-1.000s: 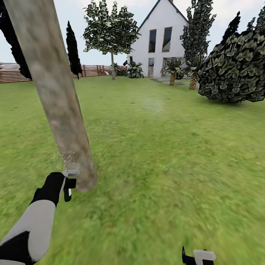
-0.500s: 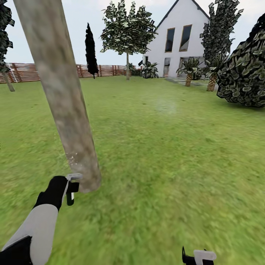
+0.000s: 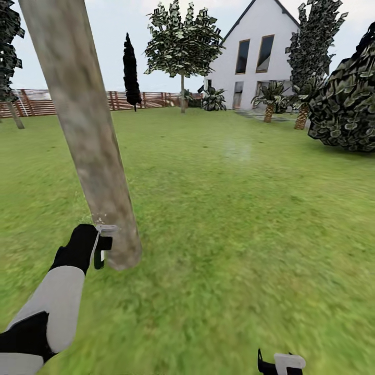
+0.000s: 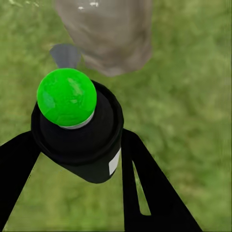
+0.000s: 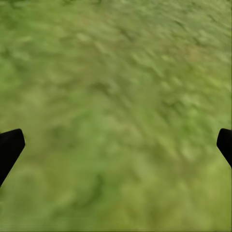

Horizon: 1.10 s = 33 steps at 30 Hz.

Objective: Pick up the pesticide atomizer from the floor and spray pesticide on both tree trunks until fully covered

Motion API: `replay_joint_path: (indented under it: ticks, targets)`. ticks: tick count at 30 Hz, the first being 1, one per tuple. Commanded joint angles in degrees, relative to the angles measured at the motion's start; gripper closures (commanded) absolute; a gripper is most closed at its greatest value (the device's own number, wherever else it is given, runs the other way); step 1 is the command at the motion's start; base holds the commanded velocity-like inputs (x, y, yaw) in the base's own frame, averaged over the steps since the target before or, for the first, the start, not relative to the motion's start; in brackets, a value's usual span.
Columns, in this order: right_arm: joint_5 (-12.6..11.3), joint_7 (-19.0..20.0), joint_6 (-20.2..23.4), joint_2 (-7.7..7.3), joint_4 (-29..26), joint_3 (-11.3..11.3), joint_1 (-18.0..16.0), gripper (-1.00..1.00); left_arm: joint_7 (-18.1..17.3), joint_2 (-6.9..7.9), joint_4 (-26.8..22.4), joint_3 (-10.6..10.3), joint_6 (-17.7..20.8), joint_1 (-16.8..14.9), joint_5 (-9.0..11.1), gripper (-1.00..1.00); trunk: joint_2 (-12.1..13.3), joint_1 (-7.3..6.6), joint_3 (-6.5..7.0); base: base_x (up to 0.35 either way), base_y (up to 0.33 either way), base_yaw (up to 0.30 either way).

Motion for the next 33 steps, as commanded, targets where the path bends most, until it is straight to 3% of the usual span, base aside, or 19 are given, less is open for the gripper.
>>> replay_joint_path:
  ticks: [1,5,25,27,31,33]
  targets:
    - [0.6,-0.4,-0.1,0.00,0.1,-0.2,0.0,-1.00,-0.5,0.13,-0.1,-0.3,0.3,-0.1,-0.7,1.00,0.0,-0.01,-0.05,0.000,0.000,0.258]
    - [0.6,-0.4,-0.1,0.00,0.1,-0.2,0.0,-1.00,-0.6,-0.02,-0.1,-0.7,0.4,0.3,-0.7,1.00,0.0,-0.01,-0.05,0.067,-0.141,0.223]
    - [0.6,-0.4,-0.1,-0.05,0.1,-0.2,0.0,-1.00,-0.5,0.02,-0.1,-0.8,0.3,0.5,-0.8,1.00,0.0,-0.01,-0.05,0.013,-0.268,0.019]
    - [0.6,-0.4,-0.1,-0.01,0.1,-0.2,0.0,-1.00,-0.5,0.39,-0.1,-0.7,0.3,0.5,-0.8,1.00,0.0,-0.01,-0.05,0.000,-0.271,0.262]
    - [0.6,-0.4,-0.1,0.00,0.1,-0.2,0.0,-1.00,-0.5,3.70,-0.1,-0.4,0.2,0.6,-0.7,1.00,0.0,-0.01,-0.05,0.079,-0.255,0.276]
    - [0.6,-0.4,-0.1,0.00,0.1,-0.2,0.0,-1.00,-0.4,3.36,-0.1,-0.5,0.2,0.5,-0.6,1.00,0.0,-0.01,-0.05,0.258,-0.160,0.135]
